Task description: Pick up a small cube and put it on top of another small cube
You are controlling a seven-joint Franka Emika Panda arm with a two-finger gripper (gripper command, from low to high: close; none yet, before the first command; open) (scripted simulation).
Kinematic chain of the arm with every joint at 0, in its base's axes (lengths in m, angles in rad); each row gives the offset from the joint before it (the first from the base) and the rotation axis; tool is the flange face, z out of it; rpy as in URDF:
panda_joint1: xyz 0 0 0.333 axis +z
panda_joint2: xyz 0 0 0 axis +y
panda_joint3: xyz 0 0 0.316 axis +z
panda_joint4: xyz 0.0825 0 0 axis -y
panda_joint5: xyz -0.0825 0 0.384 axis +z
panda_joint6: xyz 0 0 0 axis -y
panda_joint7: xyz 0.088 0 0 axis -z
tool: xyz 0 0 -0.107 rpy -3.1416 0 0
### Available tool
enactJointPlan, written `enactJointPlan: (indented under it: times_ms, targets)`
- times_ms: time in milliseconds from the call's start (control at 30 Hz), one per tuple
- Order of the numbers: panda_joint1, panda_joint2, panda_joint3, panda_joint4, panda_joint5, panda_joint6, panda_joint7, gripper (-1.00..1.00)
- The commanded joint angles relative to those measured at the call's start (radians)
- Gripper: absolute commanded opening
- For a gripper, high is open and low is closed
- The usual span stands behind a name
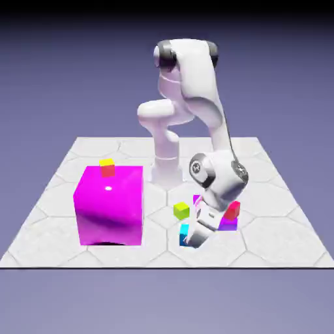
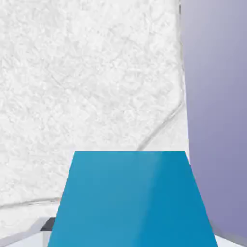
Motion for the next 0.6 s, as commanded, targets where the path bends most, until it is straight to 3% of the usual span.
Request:
enactJointPlan:
  times_ms: [0,467,567]
  targets:
    - [-0.008,-0.019,0.036,-0.008,0.005,-0.017,0.013,-1.0]
    - [-0.114,-0.278,0.544,-0.122,0.11,-0.261,0.166,-1.0]
    - [-0.118,-0.253,0.538,-0.147,0.079,-0.222,0.192,-1.0]
